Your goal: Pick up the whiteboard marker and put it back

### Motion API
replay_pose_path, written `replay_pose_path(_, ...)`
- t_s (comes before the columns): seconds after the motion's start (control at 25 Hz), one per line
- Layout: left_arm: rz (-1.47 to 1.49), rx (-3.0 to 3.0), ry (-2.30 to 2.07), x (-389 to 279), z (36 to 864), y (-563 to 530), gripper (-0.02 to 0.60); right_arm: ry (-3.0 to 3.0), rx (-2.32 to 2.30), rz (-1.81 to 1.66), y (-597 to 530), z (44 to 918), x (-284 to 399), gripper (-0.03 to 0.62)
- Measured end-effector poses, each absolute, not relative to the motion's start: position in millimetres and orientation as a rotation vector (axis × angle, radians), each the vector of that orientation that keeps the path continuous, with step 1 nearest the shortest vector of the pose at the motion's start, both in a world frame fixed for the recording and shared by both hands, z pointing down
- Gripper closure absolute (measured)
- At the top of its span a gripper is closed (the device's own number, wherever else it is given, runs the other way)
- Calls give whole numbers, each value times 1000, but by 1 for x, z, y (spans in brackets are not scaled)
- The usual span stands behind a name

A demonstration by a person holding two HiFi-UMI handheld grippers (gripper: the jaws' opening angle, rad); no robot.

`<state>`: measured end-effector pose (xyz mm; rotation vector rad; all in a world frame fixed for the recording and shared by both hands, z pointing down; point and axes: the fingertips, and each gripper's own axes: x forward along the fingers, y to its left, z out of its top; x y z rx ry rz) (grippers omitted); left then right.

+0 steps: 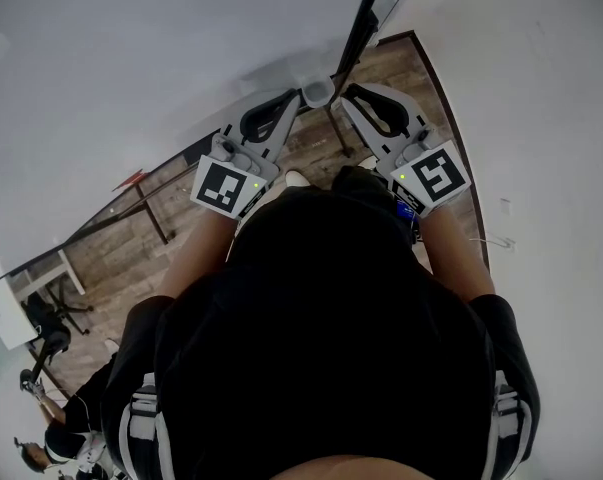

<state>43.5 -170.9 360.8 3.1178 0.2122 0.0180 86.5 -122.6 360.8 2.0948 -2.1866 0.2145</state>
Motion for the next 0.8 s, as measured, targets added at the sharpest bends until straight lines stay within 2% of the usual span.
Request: replay_pose_path(0.8, -2, 3113, 213, 42, 369, -169, 578, -2182, 2099, 184, -123, 356, 93, 531)
